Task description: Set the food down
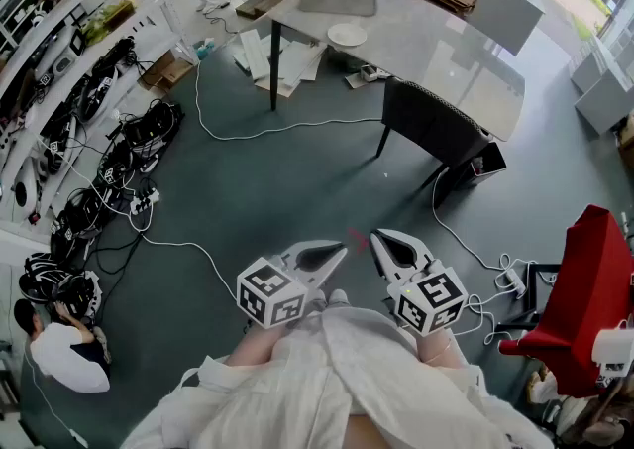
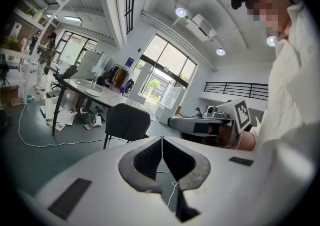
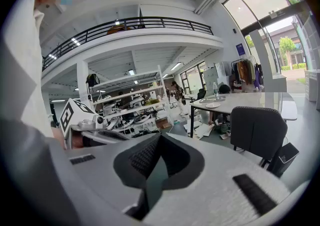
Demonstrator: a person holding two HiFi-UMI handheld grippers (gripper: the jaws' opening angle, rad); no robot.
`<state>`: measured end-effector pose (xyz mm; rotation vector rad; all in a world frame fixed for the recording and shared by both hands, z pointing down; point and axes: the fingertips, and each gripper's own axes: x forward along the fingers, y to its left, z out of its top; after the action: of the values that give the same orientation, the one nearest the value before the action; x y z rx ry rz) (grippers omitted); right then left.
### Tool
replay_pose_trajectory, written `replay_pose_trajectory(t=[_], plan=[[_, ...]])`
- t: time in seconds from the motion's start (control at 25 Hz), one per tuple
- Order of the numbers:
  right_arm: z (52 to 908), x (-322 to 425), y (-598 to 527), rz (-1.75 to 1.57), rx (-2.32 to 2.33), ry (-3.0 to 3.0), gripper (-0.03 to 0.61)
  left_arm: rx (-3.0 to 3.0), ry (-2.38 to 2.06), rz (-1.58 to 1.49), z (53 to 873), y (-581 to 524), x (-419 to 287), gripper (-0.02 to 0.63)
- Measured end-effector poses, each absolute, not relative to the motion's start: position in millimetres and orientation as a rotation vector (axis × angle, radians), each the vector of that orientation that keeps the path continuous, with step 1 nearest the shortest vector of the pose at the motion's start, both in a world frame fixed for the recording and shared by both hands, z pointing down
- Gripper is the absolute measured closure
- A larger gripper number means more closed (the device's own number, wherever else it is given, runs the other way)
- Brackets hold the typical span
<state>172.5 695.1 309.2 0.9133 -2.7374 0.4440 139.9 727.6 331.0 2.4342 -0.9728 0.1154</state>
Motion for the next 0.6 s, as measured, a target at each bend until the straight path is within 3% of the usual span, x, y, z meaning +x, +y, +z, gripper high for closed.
replay_pose_trajectory(t=[0.6], plan=[[317, 176, 697, 0.456, 0.877, -2.73, 0.577, 2.457, -0.969, 0.121, 332, 727, 152, 0.597]])
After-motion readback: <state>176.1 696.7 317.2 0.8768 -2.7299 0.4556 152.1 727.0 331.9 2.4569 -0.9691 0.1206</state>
